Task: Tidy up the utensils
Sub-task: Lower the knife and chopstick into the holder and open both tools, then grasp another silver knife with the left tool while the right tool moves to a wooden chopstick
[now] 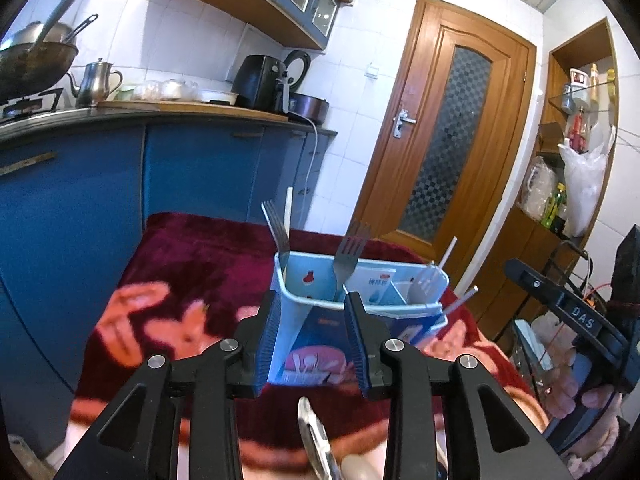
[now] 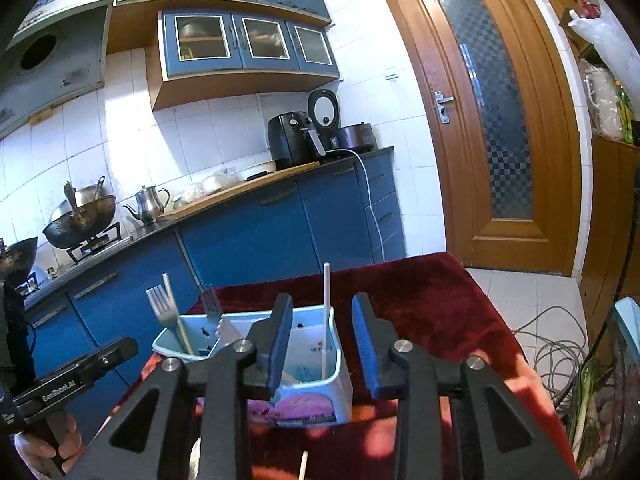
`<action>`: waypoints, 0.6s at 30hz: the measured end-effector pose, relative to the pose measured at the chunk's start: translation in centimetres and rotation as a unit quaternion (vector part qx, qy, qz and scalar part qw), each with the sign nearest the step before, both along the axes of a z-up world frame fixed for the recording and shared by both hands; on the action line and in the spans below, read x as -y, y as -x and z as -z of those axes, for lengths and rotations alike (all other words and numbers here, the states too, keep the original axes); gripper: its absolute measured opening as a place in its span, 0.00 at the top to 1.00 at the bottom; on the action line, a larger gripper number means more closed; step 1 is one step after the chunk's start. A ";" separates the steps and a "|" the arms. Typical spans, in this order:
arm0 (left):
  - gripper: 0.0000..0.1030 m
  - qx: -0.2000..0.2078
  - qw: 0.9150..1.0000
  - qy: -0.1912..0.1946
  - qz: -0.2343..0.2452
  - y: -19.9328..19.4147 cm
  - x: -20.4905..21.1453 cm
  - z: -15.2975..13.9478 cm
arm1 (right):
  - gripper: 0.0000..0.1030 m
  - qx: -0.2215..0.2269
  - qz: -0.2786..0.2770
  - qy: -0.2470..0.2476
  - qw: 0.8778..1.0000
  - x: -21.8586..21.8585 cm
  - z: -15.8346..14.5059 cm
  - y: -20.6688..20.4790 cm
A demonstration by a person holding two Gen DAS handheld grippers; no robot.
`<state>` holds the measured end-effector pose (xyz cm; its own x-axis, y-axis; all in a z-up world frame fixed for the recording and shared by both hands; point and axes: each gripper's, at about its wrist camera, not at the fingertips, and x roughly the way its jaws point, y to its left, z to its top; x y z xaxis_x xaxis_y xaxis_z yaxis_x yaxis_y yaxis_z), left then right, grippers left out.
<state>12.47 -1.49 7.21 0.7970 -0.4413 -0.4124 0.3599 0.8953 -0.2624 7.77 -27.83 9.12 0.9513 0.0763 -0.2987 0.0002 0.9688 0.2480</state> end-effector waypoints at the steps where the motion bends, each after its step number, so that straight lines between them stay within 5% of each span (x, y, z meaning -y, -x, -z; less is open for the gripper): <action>1: 0.67 -0.003 1.000 -0.003 0.001 0.4 -0.1 0.0 | 0.67 -0.001 -0.001 -0.001 1.000 0.0 0.0 0.3; 18: 0.67 -0.076 0.996 -0.033 0.015 4.0 0.1 3.1 | 0.66 -0.080 -0.022 0.000 0.997 -1.4 3.9 6.0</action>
